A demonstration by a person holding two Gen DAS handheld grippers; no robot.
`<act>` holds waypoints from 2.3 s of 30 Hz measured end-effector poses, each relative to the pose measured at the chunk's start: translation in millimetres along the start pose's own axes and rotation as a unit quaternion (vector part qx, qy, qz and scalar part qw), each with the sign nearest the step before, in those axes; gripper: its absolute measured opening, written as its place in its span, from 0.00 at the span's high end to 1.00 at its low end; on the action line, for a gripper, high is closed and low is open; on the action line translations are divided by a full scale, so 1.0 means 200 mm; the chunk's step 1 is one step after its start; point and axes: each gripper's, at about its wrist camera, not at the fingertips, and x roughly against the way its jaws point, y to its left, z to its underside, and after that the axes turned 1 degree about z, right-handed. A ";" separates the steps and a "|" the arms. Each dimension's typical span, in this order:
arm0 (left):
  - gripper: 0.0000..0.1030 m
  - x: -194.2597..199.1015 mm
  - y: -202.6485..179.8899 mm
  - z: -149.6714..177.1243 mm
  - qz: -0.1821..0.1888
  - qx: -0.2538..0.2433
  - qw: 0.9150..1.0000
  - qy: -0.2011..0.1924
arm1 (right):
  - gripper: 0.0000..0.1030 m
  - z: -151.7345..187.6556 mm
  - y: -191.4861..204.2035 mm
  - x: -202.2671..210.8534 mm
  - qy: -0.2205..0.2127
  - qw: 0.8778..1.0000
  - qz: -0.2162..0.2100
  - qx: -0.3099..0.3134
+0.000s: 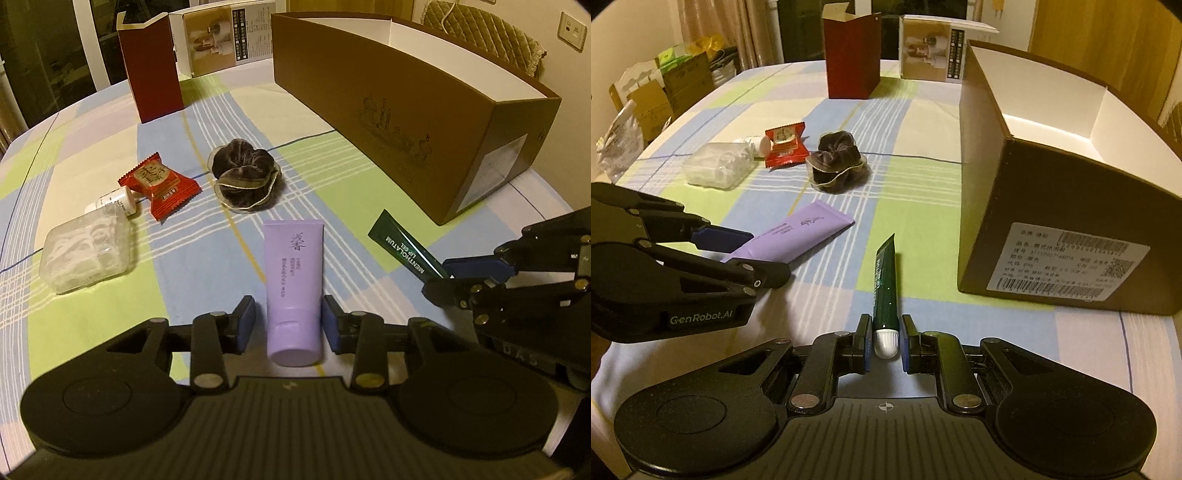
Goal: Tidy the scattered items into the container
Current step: 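Lift and carry the purple tube and green lip balm toward the box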
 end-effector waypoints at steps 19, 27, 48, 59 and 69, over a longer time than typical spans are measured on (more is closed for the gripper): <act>0.76 0.06 -0.01 0.01 0.003 0.013 1.000 0.000 | 0.84 0.00 0.04 -0.01 -0.004 0.999 0.014 0.031; 0.76 0.17 -0.03 0.02 0.003 0.020 1.000 -0.011 | 0.84 -0.02 0.05 0.09 -0.020 0.999 0.008 0.029; 0.75 0.25 -0.05 0.12 0.000 0.027 1.000 0.006 | 0.84 0.05 0.08 0.18 -0.019 0.999 0.004 0.026; 0.65 0.22 -0.07 0.21 -0.007 0.012 0.999 0.039 | 0.84 0.04 0.08 0.15 -0.017 1.000 -0.001 0.015; 0.77 0.22 -0.08 0.21 -0.009 -0.003 0.999 0.051 | 0.84 0.04 0.07 0.14 -0.016 1.000 -0.001 0.011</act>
